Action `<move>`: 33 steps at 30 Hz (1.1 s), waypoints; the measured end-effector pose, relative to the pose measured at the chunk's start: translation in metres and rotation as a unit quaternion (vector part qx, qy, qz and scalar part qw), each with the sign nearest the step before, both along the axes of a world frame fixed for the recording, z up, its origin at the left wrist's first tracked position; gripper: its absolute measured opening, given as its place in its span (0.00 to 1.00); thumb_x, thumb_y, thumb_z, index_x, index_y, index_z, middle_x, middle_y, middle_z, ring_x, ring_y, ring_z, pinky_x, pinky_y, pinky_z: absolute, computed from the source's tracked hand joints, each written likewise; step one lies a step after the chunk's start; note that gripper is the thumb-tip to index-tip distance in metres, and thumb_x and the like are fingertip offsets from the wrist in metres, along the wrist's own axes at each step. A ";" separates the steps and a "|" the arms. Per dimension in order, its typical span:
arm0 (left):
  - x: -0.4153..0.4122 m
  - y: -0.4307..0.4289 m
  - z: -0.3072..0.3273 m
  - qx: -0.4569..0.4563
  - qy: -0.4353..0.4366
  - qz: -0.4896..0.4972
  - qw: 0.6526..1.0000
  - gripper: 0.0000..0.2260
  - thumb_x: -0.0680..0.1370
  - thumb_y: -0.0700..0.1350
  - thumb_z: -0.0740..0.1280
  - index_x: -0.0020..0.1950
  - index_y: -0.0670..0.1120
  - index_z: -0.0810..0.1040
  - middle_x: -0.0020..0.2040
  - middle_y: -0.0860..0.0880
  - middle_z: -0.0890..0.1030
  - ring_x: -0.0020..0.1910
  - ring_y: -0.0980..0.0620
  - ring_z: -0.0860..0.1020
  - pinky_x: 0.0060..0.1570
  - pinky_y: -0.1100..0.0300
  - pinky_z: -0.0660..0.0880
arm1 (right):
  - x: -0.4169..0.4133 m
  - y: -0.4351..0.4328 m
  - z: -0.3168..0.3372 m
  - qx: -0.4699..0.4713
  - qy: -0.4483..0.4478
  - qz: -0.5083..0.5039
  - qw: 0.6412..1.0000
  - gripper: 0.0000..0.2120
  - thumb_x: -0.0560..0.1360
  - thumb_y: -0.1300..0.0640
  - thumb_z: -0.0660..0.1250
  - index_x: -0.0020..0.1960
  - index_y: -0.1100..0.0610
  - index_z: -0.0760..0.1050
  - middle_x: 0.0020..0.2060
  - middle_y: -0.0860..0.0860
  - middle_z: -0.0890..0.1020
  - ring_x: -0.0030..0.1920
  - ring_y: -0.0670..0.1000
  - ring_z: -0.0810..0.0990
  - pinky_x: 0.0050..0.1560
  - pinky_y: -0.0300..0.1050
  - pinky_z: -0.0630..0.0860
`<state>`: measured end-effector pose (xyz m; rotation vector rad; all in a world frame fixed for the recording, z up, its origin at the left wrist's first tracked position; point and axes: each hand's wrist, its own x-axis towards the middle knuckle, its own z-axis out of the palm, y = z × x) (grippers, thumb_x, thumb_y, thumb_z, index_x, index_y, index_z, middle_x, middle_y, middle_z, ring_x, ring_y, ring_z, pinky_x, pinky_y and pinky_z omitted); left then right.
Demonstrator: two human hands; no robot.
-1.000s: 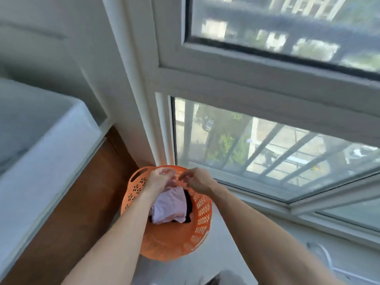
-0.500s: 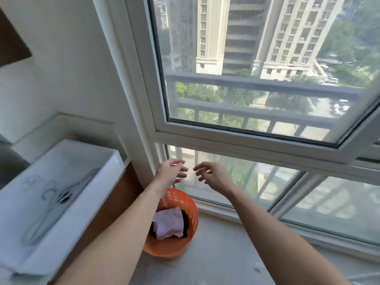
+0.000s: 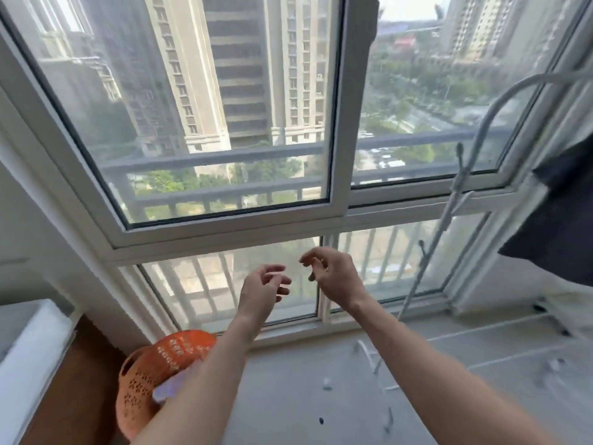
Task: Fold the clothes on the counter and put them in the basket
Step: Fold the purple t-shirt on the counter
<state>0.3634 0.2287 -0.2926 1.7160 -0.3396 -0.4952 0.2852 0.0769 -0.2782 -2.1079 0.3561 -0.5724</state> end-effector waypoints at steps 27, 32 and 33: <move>-0.300 -0.622 0.051 -0.077 -0.011 -0.274 0.959 0.10 0.81 0.40 0.65 0.62 0.47 0.74 0.51 0.43 0.84 0.43 0.46 0.83 0.46 0.52 0.77 | -0.402 -0.560 0.032 -0.041 -0.002 -0.268 0.963 0.12 0.78 0.63 0.64 0.46 0.49 0.83 0.36 0.43 0.84 0.35 0.44 0.82 0.40 0.39 0.79; -0.303 -0.749 0.053 -0.069 -0.029 -0.308 0.949 0.09 0.81 0.43 0.66 0.61 0.46 0.77 0.49 0.44 0.85 0.43 0.49 0.83 0.44 0.56 0.75 | -0.418 -0.673 0.031 -0.055 0.012 -0.286 0.957 0.10 0.78 0.61 0.65 0.47 0.49 0.82 0.37 0.44 0.85 0.38 0.44 0.83 0.47 0.40 0.79; -0.303 -0.776 0.052 -0.068 -0.028 -0.314 0.947 0.08 0.81 0.44 0.66 0.60 0.46 0.77 0.49 0.44 0.85 0.43 0.49 0.83 0.43 0.57 0.75 | -0.419 -0.701 0.034 -0.060 0.016 -0.288 0.956 0.10 0.77 0.61 0.65 0.48 0.49 0.82 0.37 0.45 0.85 0.39 0.44 0.83 0.49 0.40 0.79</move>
